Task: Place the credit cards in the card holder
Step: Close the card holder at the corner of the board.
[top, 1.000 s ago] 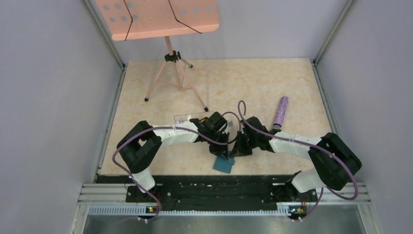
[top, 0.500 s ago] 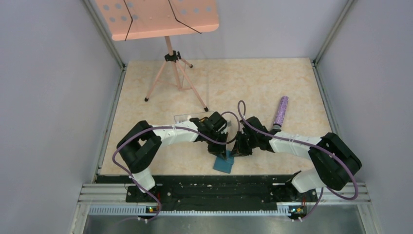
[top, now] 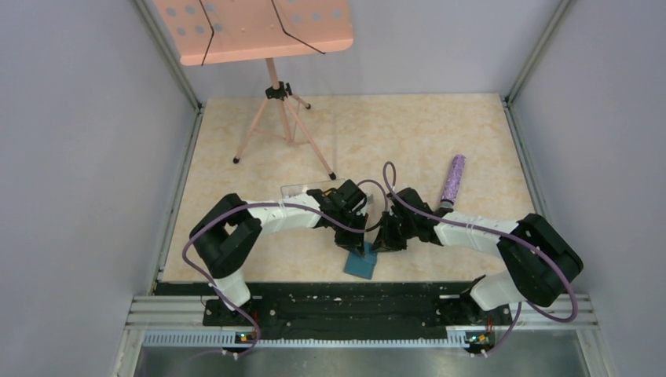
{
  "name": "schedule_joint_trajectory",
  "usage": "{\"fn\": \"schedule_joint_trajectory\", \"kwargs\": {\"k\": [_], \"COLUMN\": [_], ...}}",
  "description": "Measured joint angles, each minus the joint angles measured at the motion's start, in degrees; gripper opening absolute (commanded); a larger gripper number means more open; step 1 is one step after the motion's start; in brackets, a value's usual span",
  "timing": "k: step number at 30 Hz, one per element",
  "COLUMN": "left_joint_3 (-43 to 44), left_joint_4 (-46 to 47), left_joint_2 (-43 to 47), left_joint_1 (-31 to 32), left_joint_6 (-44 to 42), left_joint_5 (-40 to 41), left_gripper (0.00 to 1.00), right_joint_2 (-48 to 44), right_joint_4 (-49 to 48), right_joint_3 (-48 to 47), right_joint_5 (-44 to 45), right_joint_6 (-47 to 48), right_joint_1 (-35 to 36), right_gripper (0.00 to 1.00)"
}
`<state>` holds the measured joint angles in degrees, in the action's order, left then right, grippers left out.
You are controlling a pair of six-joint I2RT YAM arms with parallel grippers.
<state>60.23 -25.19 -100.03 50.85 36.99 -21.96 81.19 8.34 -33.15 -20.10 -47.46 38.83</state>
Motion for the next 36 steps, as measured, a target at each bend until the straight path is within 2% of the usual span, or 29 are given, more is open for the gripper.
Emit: {"fn": "schedule_joint_trajectory", "kwargs": {"k": [10, 21, 36], "left_joint_3": [0.0, 0.1, 0.2], "left_joint_4": [0.5, 0.3, 0.1], "left_joint_2": [-1.1, -1.2, -1.5], "left_joint_1": [-0.2, -0.1, -0.1], "left_joint_6": [-0.6, -1.2, -1.2], "left_joint_5": [0.0, 0.4, 0.4], "left_gripper": [0.0, 0.0, 0.0], "right_joint_2": [-1.0, -6.3, 1.0], "right_joint_4": [0.6, 0.1, -1.5], "right_joint_3": [0.0, 0.9, 0.3], "right_joint_5": [-1.0, -3.8, -3.7], "right_joint_6": [1.9, 2.5, 0.8], "right_joint_1": [0.0, 0.4, 5.3], "right_gripper": [0.0, 0.0, 0.0]}}
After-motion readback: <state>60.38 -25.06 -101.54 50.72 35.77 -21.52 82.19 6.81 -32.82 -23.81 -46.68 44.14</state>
